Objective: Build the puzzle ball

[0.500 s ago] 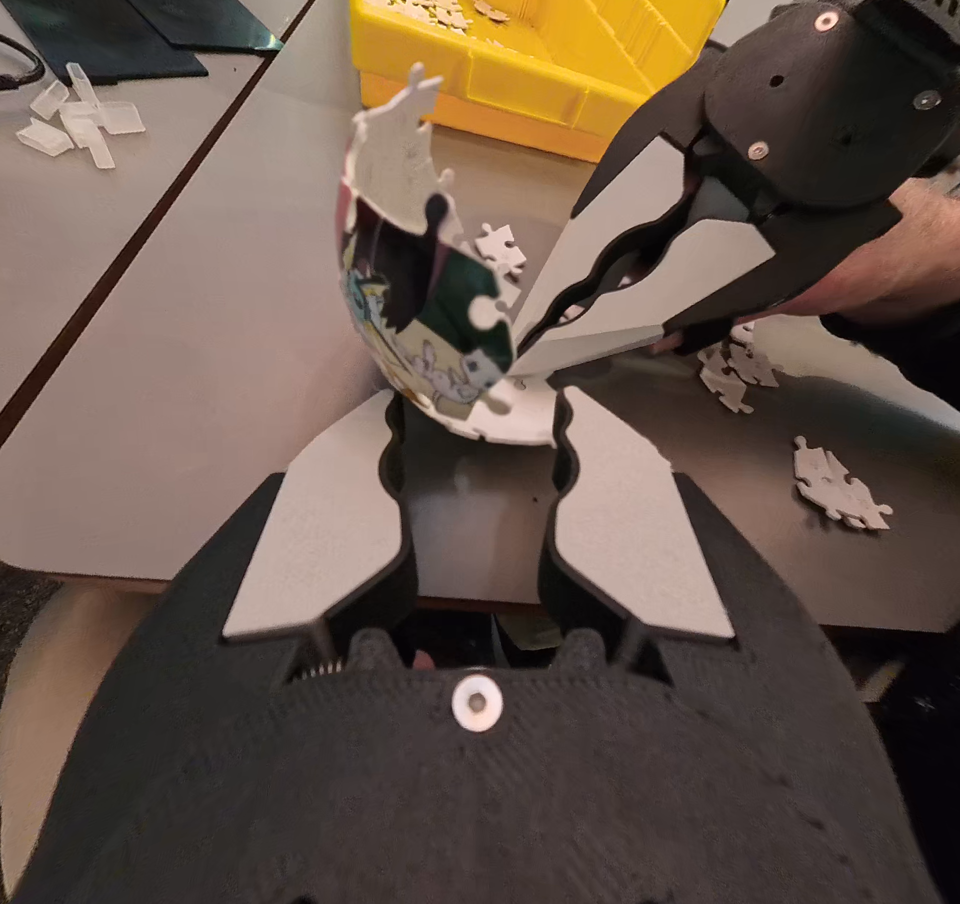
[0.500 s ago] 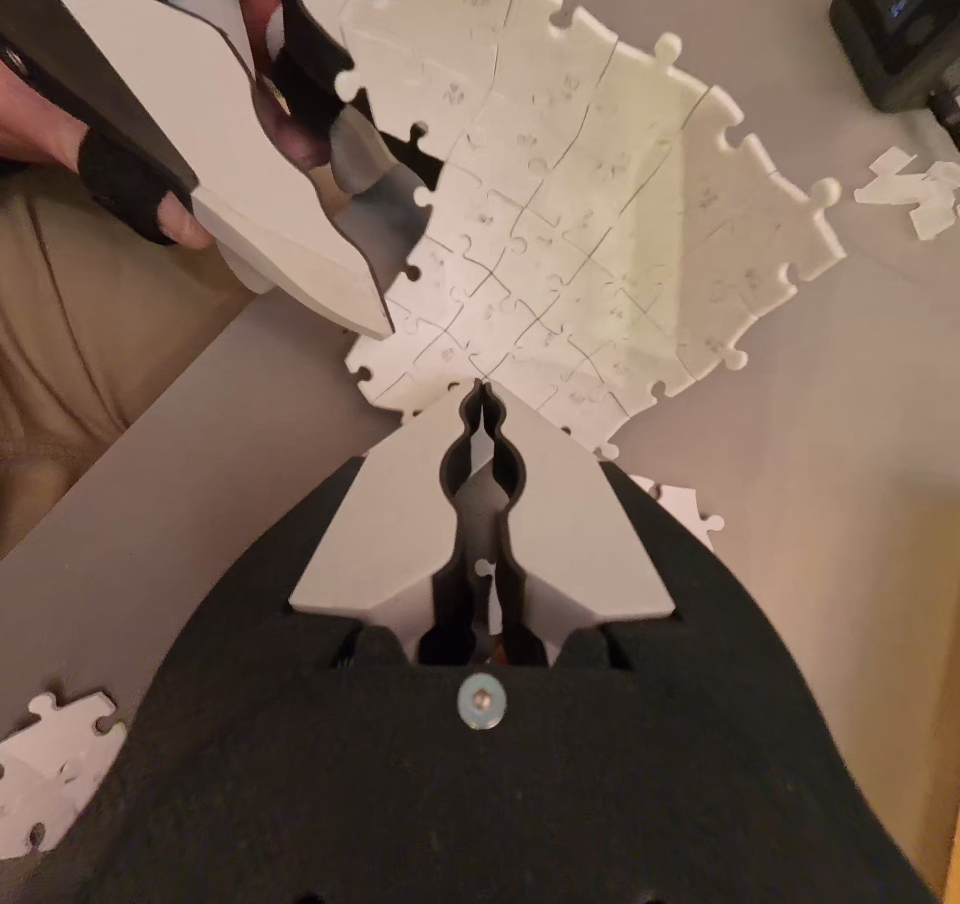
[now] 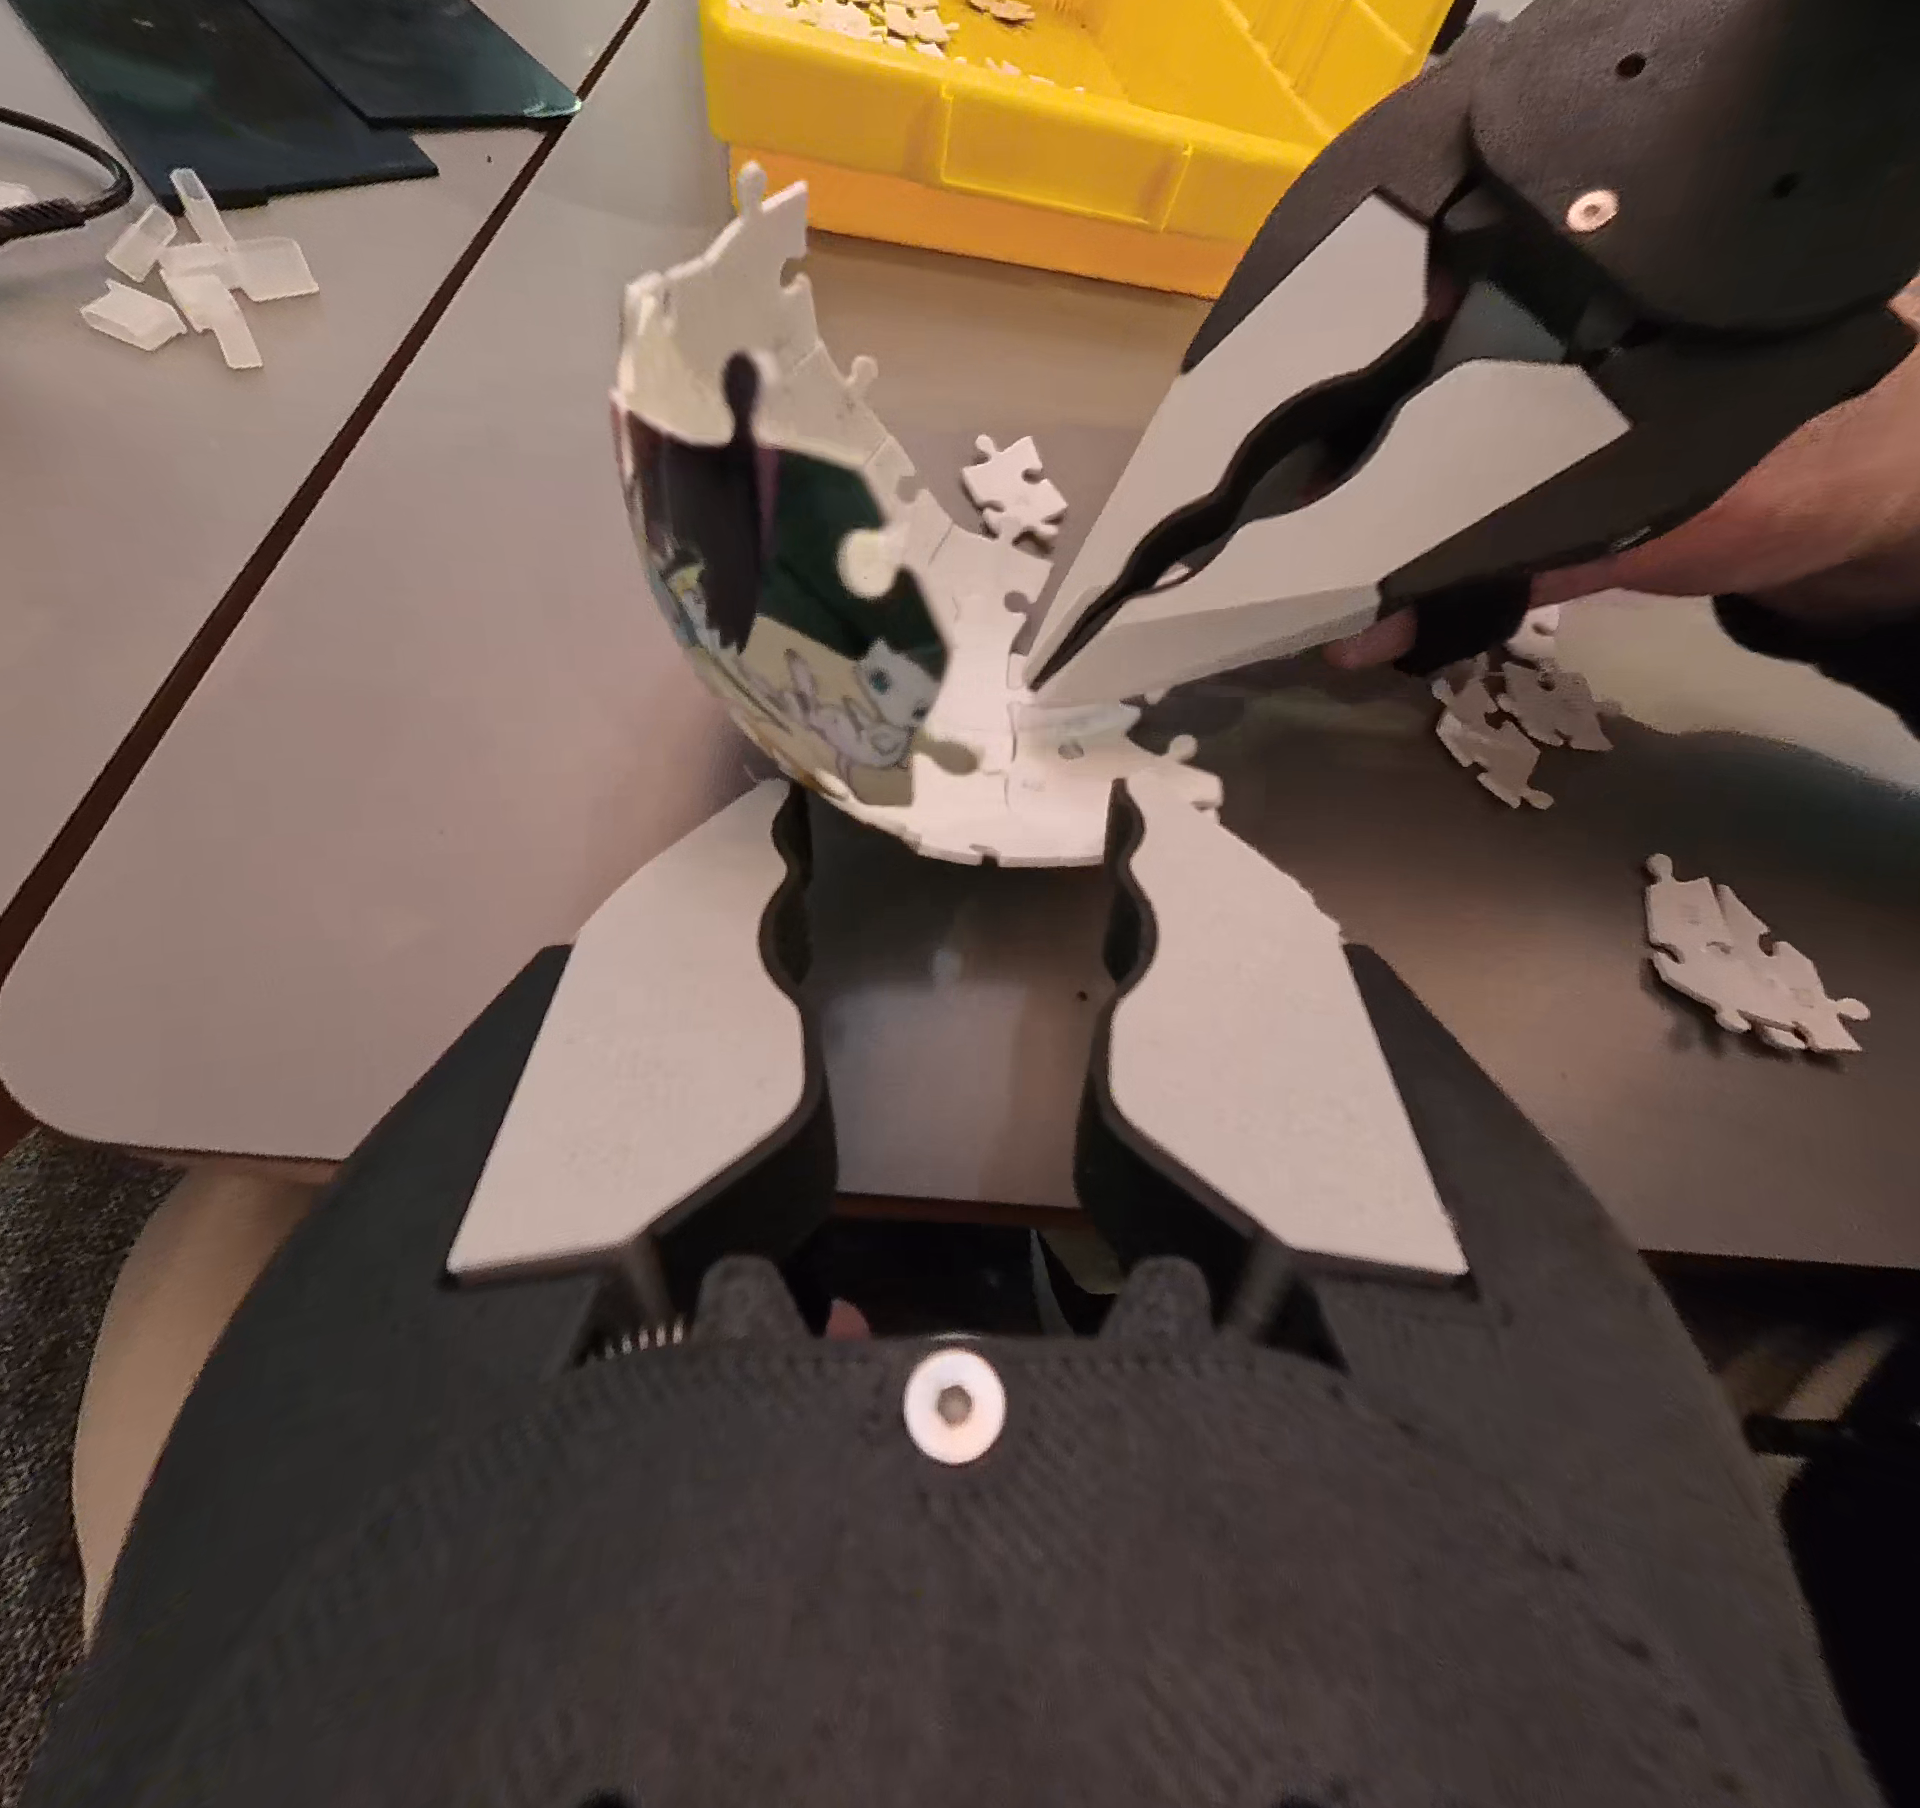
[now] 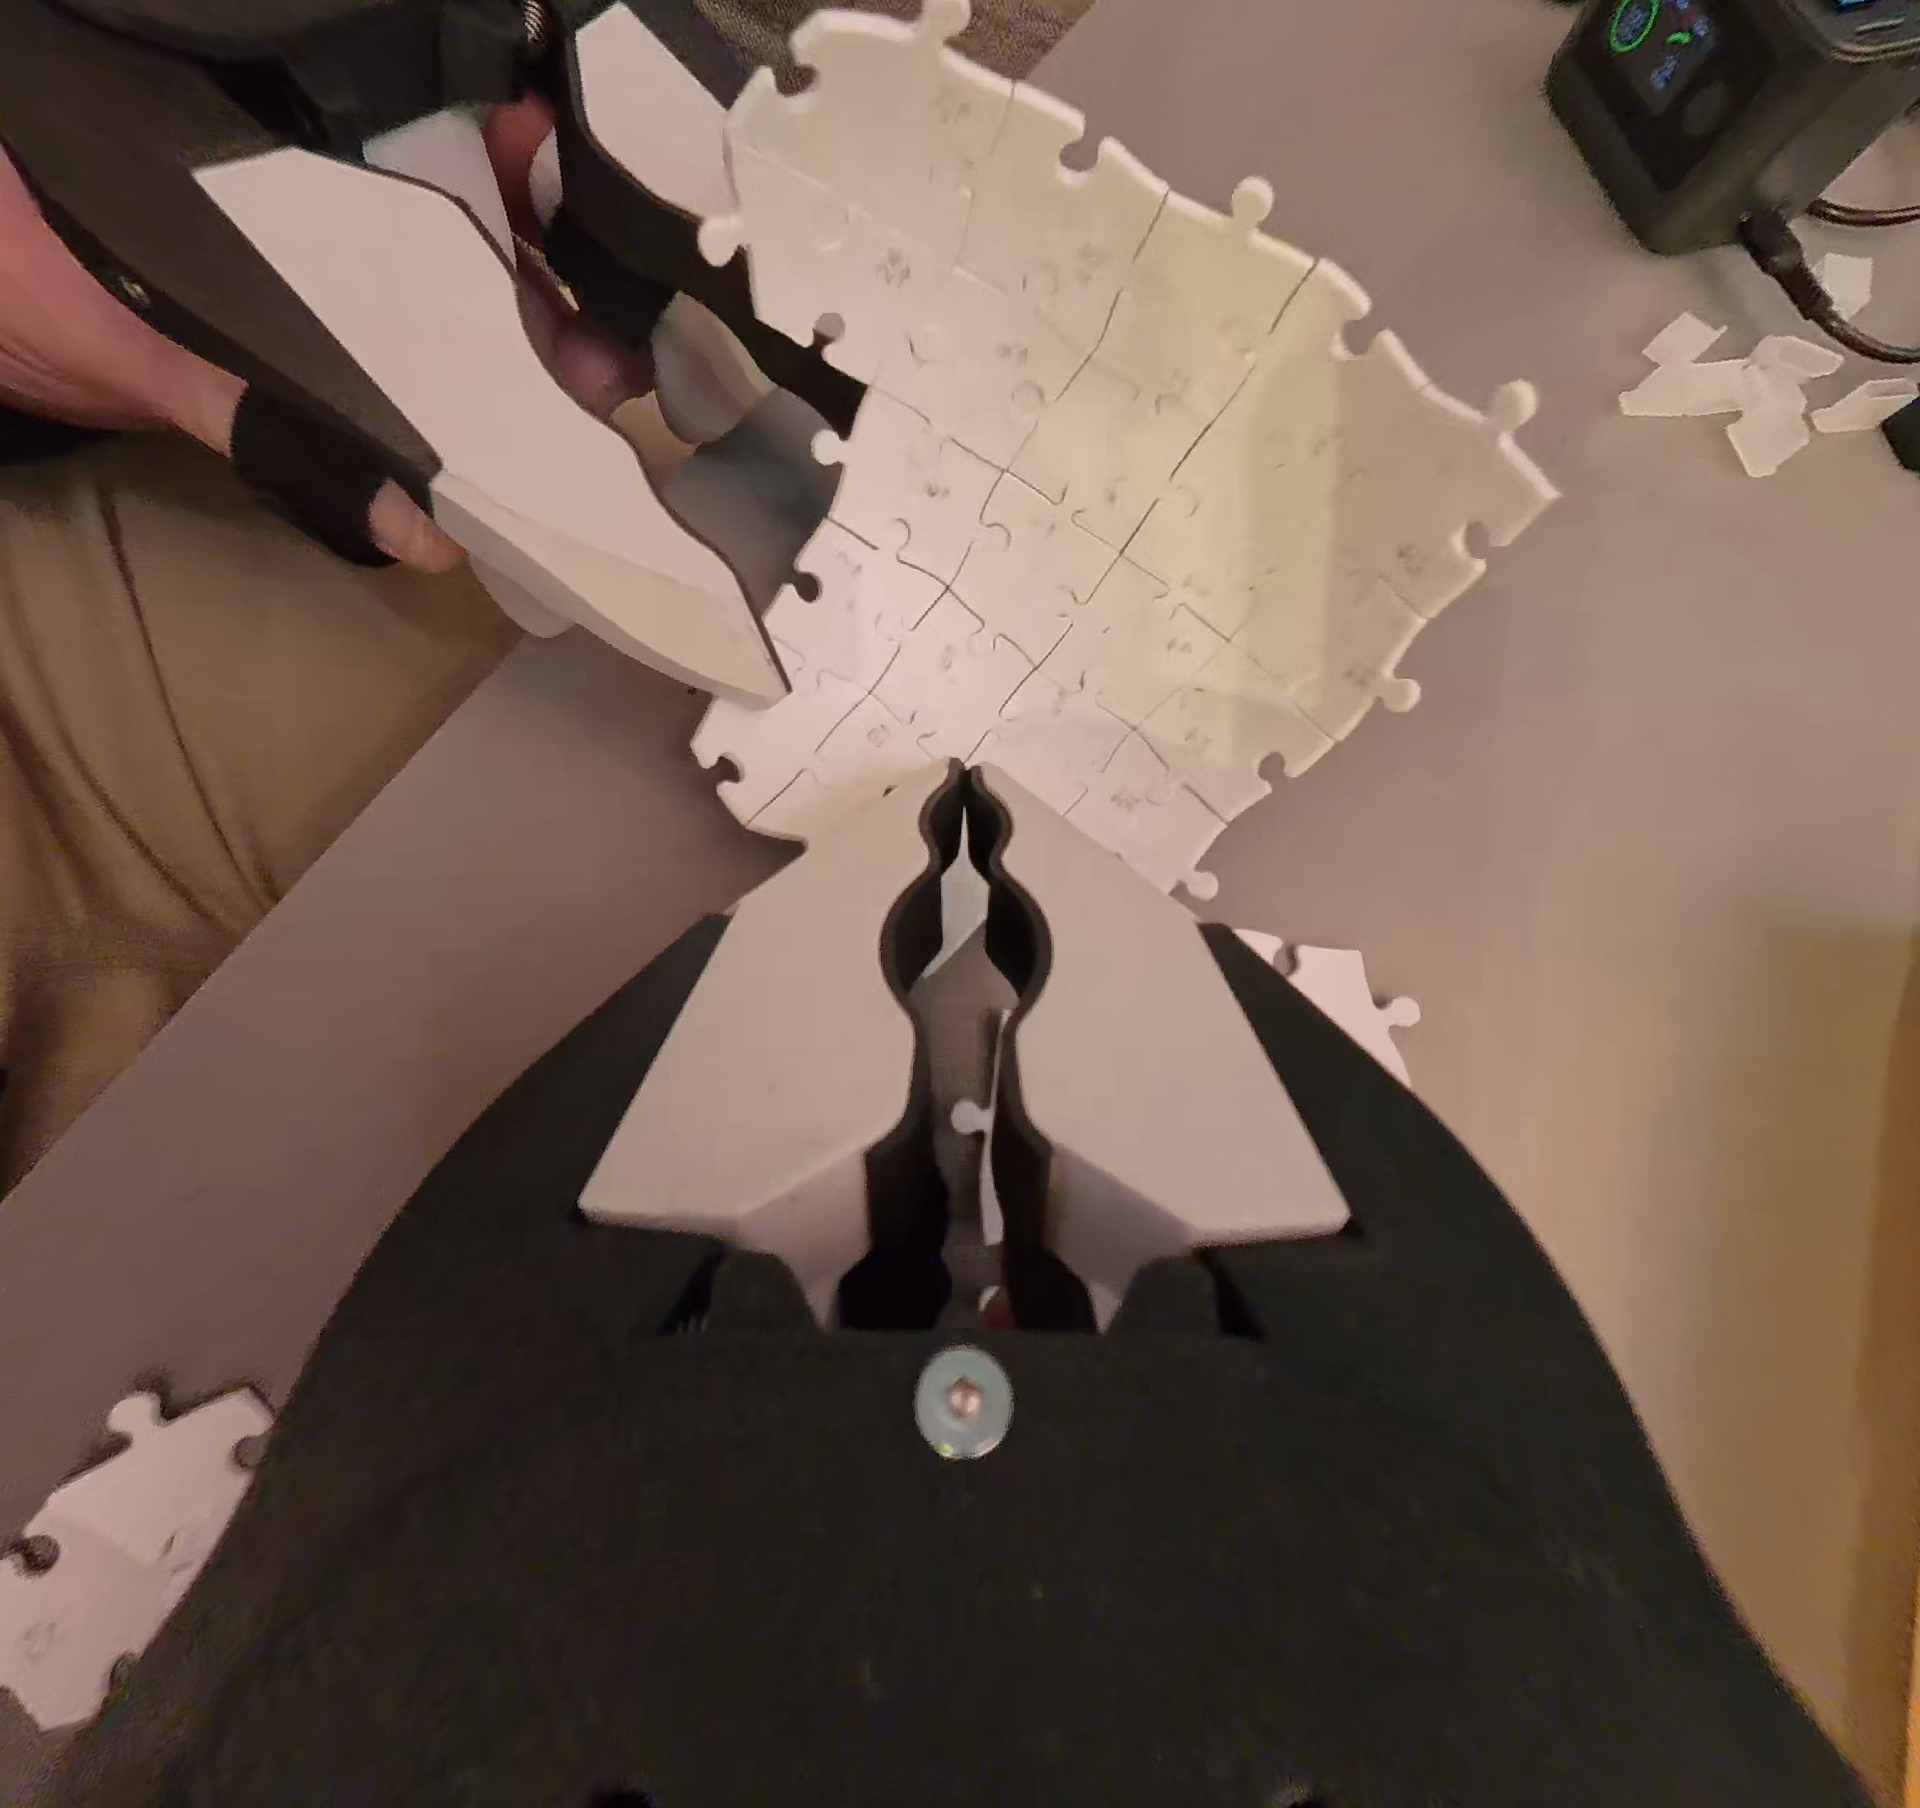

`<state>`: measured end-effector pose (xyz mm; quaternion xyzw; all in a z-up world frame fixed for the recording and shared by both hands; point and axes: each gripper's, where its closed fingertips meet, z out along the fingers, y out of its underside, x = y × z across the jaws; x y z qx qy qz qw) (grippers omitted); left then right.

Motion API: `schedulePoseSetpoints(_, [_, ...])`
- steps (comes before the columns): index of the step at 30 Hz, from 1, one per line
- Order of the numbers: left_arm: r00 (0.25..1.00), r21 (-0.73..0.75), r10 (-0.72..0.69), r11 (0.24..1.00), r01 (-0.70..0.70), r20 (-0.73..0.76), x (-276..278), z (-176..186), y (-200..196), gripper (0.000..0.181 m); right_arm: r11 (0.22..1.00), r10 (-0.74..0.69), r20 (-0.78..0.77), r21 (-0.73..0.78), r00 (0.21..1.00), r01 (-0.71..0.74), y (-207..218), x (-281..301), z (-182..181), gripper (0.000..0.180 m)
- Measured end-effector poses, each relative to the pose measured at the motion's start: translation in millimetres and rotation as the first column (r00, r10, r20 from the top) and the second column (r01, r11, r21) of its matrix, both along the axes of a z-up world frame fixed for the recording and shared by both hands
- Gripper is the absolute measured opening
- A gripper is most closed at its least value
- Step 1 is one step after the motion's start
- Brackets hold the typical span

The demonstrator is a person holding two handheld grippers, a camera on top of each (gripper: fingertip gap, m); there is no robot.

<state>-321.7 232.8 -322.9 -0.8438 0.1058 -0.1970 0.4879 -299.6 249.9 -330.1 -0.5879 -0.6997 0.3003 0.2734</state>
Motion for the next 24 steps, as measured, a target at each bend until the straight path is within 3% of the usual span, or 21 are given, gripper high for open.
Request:
schedulePoseSetpoints(8, [1.0,0.004,0.003,1.0,-0.003,-0.015,-1,-1,1,0.053,0.998,0.059,0.066,0.016,0.996,-0.06,-11,7,-6,0.0])
schedulePoseSetpoints(24, [0.994,0.025,0.021,1.0,-0.018,-0.11,-1,-4,1,0.052,0.999,-0.038,-0.006,0.028,0.999,0.038,-9,11,-7,0.0])
